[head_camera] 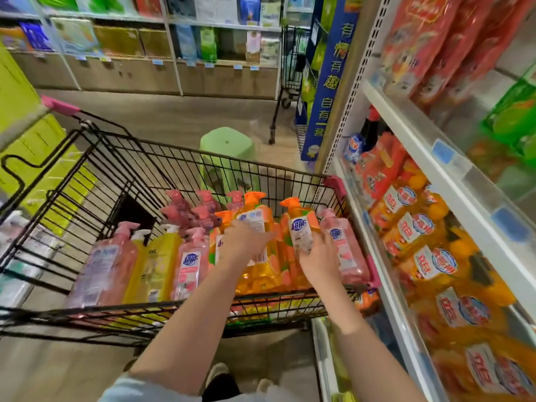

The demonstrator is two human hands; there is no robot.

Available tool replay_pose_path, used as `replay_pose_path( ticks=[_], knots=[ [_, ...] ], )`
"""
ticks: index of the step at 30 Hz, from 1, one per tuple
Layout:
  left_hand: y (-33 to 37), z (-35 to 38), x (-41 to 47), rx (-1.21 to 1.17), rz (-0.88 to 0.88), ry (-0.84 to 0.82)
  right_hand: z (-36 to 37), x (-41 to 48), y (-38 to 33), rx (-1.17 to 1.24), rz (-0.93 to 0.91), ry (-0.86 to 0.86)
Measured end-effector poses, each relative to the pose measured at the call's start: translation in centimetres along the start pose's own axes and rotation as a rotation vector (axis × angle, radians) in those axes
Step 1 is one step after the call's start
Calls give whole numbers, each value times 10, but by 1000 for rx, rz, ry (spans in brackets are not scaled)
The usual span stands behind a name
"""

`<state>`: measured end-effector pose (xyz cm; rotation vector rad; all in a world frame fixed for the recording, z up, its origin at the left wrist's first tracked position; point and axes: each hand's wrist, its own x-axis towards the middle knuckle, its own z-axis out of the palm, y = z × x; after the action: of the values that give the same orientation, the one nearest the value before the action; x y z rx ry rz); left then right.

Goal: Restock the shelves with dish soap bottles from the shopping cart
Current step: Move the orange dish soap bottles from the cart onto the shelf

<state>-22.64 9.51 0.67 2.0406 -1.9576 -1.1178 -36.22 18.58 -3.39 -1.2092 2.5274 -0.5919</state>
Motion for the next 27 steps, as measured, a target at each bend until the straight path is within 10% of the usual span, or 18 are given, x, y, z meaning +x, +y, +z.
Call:
replay_pose_path(
  ticks=[10, 16, 27],
  knots=[
    [-34, -32, 40, -237, -71, 35, -3, 49, -3, 269, 280, -235],
    [-88, -73, 57, -116, -109, 246, -11, 60, -12, 365, 378, -319],
    [-126, -42, 73, 50, -287, 123, 4, 87, 13, 456, 486, -392]
  ],
)
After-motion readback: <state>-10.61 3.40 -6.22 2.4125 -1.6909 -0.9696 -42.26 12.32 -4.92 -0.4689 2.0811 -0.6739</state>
